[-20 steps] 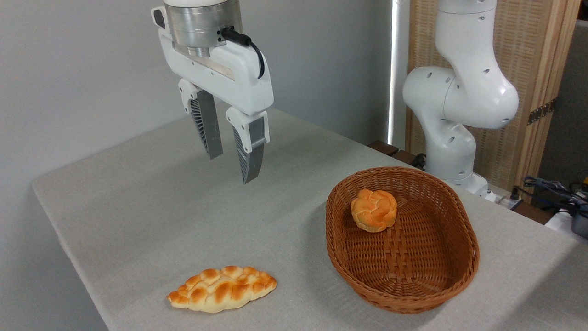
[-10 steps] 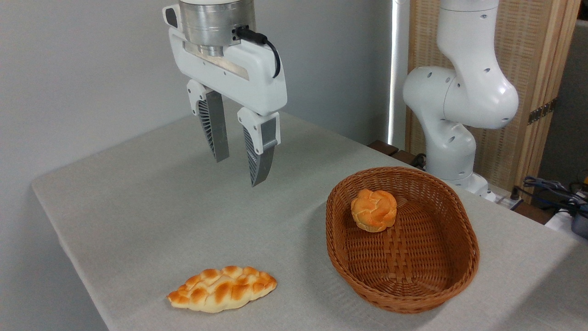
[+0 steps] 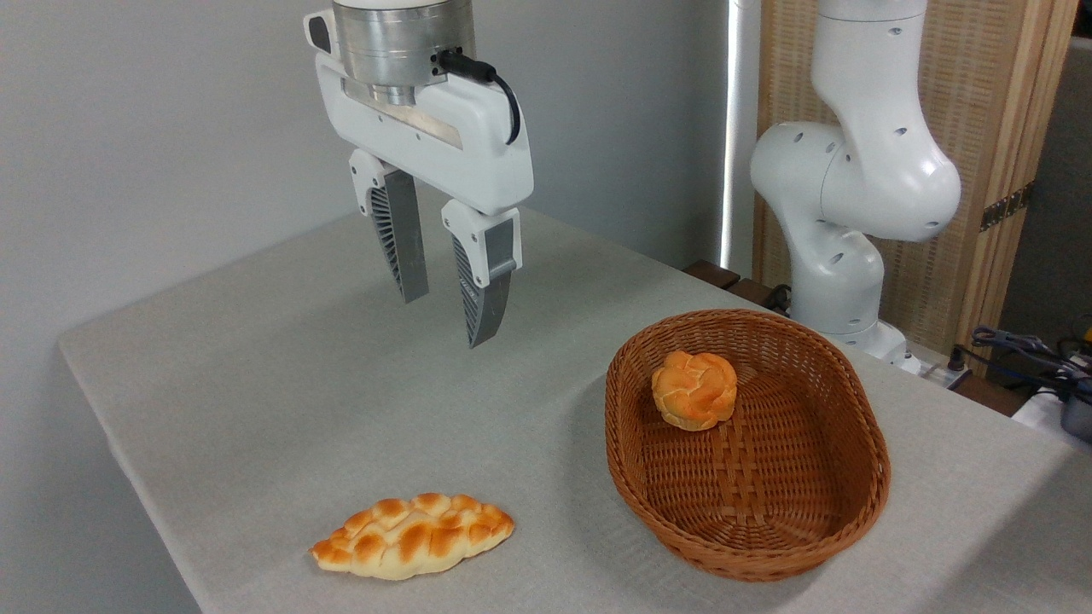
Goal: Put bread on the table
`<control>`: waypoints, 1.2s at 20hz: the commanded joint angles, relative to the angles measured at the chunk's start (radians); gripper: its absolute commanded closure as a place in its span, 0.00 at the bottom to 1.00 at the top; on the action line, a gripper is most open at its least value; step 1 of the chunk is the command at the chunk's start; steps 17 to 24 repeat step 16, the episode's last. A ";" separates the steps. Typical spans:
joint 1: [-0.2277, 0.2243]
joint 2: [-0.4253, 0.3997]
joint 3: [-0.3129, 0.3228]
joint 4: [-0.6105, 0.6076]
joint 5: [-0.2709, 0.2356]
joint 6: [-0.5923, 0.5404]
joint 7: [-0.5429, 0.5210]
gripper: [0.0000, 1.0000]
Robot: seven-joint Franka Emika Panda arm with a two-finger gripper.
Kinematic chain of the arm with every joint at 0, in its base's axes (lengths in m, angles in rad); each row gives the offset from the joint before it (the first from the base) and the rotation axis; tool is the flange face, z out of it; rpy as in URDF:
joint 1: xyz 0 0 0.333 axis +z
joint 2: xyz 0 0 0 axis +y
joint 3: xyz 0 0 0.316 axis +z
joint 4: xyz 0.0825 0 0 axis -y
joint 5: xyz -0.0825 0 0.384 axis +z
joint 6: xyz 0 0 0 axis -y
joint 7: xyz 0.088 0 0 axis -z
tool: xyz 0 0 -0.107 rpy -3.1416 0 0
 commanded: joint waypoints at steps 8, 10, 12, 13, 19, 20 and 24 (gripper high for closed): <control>-0.014 -0.010 0.010 -0.009 0.052 -0.010 0.037 0.00; -0.014 -0.009 0.009 -0.009 0.075 -0.023 0.037 0.00; -0.014 -0.009 0.007 -0.007 0.074 -0.023 0.036 0.00; -0.014 -0.009 0.009 -0.007 0.074 -0.023 0.036 0.00; -0.014 -0.009 0.010 -0.007 0.072 -0.021 0.037 0.00; -0.014 -0.009 0.010 -0.007 0.072 -0.021 0.037 0.00; -0.014 -0.009 0.010 -0.007 0.072 -0.021 0.037 0.00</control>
